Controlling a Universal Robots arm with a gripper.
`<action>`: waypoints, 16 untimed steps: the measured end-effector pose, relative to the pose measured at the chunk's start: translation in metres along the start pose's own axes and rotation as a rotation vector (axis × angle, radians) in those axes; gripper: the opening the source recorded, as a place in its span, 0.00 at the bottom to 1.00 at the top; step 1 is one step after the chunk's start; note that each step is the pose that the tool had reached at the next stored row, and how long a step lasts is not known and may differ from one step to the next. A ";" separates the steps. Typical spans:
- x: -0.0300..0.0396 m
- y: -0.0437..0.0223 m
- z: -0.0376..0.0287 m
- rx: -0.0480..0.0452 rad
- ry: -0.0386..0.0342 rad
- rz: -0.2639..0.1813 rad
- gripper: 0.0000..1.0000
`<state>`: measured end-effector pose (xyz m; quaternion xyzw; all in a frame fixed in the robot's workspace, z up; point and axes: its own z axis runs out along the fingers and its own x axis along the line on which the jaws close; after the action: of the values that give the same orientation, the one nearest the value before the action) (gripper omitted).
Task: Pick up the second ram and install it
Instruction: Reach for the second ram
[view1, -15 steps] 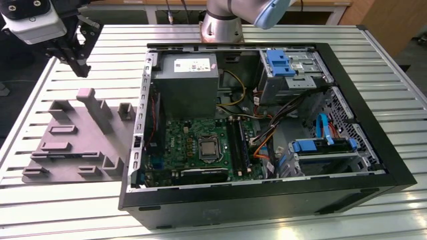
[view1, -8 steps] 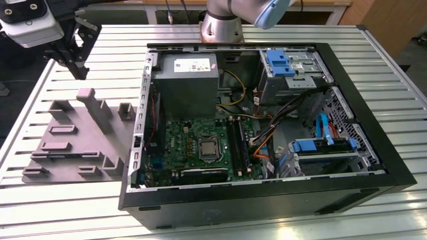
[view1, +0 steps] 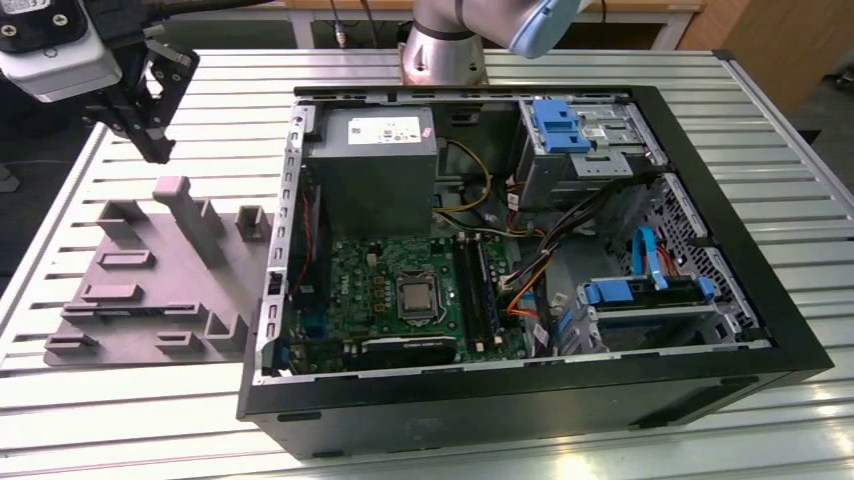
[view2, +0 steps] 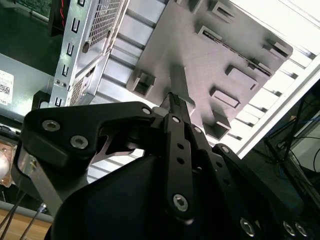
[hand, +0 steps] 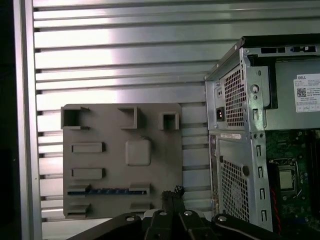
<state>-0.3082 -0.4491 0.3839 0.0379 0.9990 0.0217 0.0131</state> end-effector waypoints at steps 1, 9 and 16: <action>0.0003 -0.0004 0.0001 0.0001 0.0001 0.000 0.11; 0.0038 -0.0035 0.0010 0.0001 0.0000 0.000 0.11; 0.0076 -0.0058 0.0022 0.0000 0.0000 0.000 0.11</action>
<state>-0.3161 -0.4542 0.3813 0.0379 0.9990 0.0217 0.0131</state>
